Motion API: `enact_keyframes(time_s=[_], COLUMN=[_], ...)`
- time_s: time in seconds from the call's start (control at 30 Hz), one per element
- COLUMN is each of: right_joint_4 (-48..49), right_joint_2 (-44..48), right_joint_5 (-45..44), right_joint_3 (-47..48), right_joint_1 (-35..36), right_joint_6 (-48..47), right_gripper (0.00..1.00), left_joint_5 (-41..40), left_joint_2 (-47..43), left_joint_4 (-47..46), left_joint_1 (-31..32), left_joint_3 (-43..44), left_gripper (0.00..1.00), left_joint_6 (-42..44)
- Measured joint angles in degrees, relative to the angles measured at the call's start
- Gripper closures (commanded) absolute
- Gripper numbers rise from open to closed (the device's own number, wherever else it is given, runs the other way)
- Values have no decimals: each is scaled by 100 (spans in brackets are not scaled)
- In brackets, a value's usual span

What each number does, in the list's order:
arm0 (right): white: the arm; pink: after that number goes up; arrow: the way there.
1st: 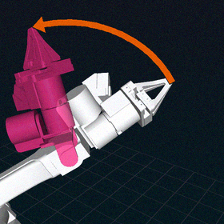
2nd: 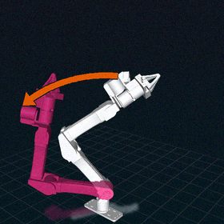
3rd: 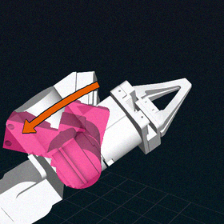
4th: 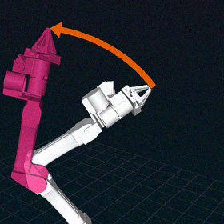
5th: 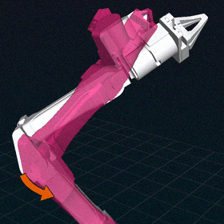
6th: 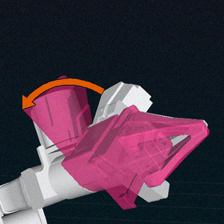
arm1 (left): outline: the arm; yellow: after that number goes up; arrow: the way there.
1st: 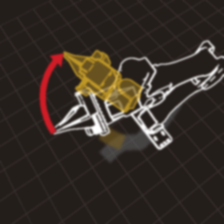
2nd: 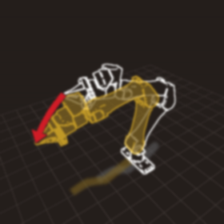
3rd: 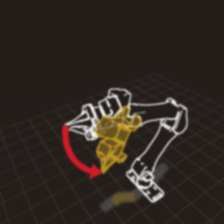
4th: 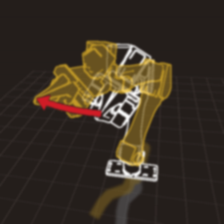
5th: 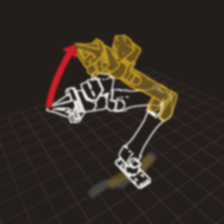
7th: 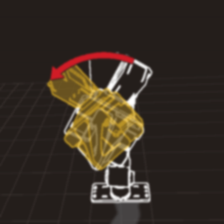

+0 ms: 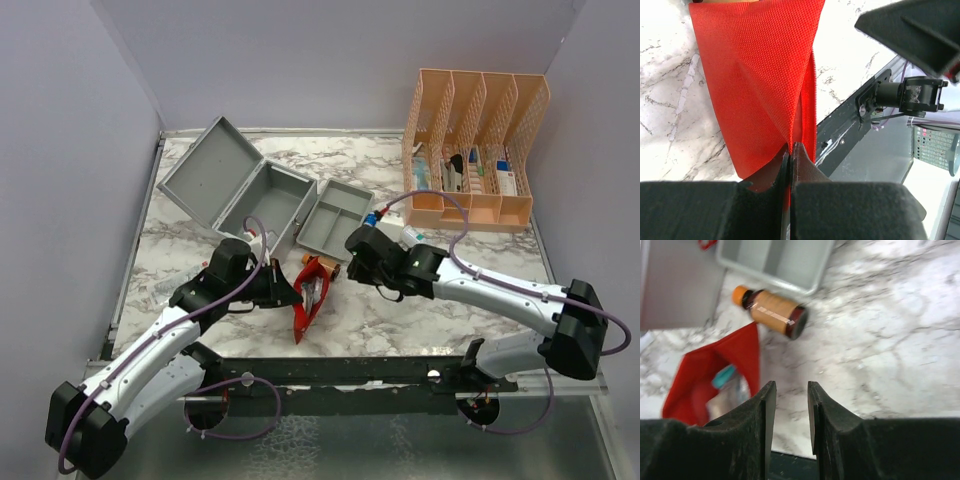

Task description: Organize the medicine kit

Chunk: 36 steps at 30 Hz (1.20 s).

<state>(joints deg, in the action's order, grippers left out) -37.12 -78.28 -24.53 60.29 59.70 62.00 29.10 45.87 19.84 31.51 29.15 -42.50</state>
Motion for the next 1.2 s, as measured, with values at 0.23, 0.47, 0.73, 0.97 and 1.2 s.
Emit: enact_keyframes(time_s=[0.23, 0.47, 0.73, 0.97, 1.2], right_joint_4=[-118, 197, 710, 859, 780], right_joint_2=[452, 61, -1250, -2367, -2868], right_joint_5=[-175, -144, -107, -173, -258], right_joint_3=[-514, -730, -127, 1043, 1469], right_joint_1=[-1082, -2201, -2625, -2782, -3091], right_joint_6=[-343, -935, -1635, -1878, -1810], right_gripper=[69, 72, 85, 87, 82], left_joint_5=[177, 730, 911, 907, 907], left_joint_2=[-76, 7, 372, 684, 739], left_joint_4=[-11, -511, -789, -824, -817], left_joint_1=[0, 0, 0, 0, 0], left_joint_3=[109, 26, -76, -76, -76], left_gripper=[100, 100, 100, 100, 100], left_joint_6=[44, -203, -275, -144, -15])
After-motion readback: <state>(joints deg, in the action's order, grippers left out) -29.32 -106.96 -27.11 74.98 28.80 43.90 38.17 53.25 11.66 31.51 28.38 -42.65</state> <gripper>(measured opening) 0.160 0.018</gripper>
